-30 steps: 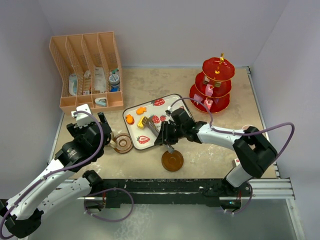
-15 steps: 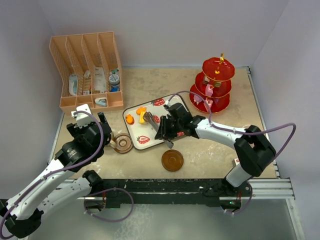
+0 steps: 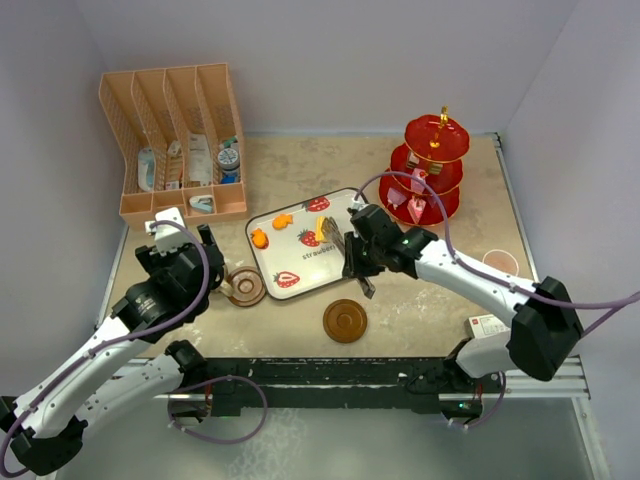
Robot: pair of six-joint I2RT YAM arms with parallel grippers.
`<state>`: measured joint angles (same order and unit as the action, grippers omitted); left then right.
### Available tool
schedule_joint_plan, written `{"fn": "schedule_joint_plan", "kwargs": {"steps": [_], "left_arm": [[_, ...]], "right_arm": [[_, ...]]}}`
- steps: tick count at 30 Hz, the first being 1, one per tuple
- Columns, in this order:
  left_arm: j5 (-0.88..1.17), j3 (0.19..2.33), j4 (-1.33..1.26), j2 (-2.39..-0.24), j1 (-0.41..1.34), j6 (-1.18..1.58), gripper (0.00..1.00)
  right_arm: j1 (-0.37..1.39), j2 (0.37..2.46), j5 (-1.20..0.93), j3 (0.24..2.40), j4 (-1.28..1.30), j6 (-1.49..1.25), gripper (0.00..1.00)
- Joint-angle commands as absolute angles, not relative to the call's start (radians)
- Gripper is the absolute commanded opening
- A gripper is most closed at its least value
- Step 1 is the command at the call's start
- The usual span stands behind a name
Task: Serve the afternoon tea
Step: Pick up the desert from the tray, then place the desert on the desert table.
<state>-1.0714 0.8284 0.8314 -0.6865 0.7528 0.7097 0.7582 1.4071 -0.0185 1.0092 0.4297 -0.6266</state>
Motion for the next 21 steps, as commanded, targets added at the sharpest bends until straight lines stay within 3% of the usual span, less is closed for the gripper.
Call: {"fn": "schedule_joint_plan", "kwargs": {"steps": [1,13,21], "left_arm": [[-1.071,0.857,0.804,-0.682,0.751,0.686,0.88],[-1.056,0.853,0.792,-0.673,0.751,0.676,0.88],[-1.049,0.854,0.791,-0.673,0.751,0.672,0.88]], "right_arm": [[0.760,1.328,0.111,1.074,0.581,-0.582,0.24],[0.748,1.150,0.366,1.252,0.954,-0.652,0.28],[0.629,1.093,0.411,1.272,0.999,-0.614,0.29]]}}
